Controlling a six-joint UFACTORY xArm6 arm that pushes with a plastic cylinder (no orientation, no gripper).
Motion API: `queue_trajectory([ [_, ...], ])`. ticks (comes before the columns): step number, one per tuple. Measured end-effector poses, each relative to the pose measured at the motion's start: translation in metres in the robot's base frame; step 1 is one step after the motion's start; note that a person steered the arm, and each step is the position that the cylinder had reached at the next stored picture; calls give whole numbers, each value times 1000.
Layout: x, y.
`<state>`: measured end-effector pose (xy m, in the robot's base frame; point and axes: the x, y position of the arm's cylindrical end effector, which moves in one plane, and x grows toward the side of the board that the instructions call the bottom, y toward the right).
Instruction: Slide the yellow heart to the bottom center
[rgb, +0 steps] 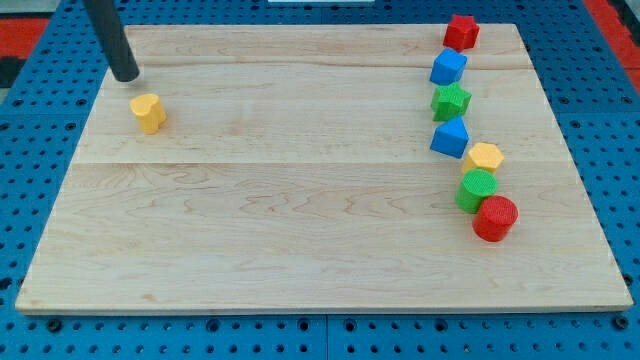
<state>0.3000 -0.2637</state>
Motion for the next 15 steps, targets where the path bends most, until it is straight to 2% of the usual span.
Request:
queue_trajectory([
  [5, 53, 3],
  [10, 69, 92],
  [13, 113, 104],
  [15, 125, 145],
])
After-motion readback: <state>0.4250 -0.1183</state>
